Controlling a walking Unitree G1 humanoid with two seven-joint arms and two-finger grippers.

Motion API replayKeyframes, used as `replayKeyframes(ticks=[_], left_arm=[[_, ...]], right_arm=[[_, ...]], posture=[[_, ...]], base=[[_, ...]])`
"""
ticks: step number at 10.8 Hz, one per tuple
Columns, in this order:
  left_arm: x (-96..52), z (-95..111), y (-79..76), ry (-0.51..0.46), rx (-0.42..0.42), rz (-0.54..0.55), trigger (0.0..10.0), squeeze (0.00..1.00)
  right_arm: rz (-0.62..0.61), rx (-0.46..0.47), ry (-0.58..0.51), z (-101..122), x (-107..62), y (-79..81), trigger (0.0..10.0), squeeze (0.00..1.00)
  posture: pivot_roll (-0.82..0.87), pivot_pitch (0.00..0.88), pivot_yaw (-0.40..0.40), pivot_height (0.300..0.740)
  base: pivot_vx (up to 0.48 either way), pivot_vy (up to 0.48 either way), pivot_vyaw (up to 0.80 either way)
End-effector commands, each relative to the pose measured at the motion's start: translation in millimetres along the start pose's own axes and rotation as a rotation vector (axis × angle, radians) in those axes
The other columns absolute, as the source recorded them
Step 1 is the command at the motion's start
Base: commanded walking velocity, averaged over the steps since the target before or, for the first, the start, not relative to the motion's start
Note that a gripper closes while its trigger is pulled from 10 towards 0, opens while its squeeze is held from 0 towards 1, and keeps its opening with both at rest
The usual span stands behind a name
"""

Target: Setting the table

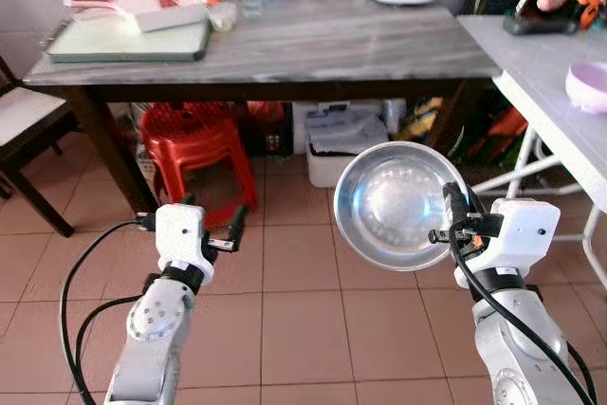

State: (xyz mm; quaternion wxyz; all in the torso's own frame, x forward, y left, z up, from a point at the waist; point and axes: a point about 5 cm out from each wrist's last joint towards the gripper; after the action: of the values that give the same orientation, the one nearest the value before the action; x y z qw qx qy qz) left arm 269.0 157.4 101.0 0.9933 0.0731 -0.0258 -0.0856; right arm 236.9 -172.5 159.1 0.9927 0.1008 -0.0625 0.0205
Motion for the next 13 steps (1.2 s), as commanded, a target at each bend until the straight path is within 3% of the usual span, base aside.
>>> replayKeyframes(ticks=[1,6,11,13], left_arm=[[1.1,-0.1,0.4,-0.001,0.01,-0.002,10.0,0.0],[2.9,-1.0,-5.5,0.002,-0.004,-0.012,10.0,0.0],[3.8,-0.2,-8.4,-0.001,-0.012,-0.026,10.0,0.0],[4.9,1.9,-10.1,-0.014,-0.014,-0.033,10.0,0.0]], right_arm=[[-0.007,-0.001,-0.018,3.3,-0.1,-2.1,10.0,0.0],[-0.004,0.001,-0.016,2.6,0.3,-1.9,10.0,0.0],[-0.013,0.006,-0.018,2.5,1.4,-2.2,10.0,0.0],[-0.019,0.011,-0.021,2.1,1.7,-2.1,10.0,0.0]], posture=[[0.04,0.074,-0.014,0.74],[0.03,0.074,-0.015,0.74],[0.03,0.078,-0.014,0.74],[0.03,0.076,-0.011,0.74]], base=[[0.0,0.0,0.0],[0.0,0.0,0.47],[0.0,0.0,0.0],[0.268,0.0,0.0]])
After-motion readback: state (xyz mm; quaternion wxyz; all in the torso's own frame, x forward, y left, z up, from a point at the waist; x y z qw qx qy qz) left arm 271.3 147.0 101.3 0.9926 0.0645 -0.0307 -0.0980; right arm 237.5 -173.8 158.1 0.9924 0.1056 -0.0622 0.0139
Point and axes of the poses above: a point about 5 cm out from each wrist's last joint towards the gripper, its own x axis pointing out of the wrist towards the gripper, its own z axis along the axis of the wrist's last joint, y = z × x, and after that the axes turned 8 degrees about x, right-handed
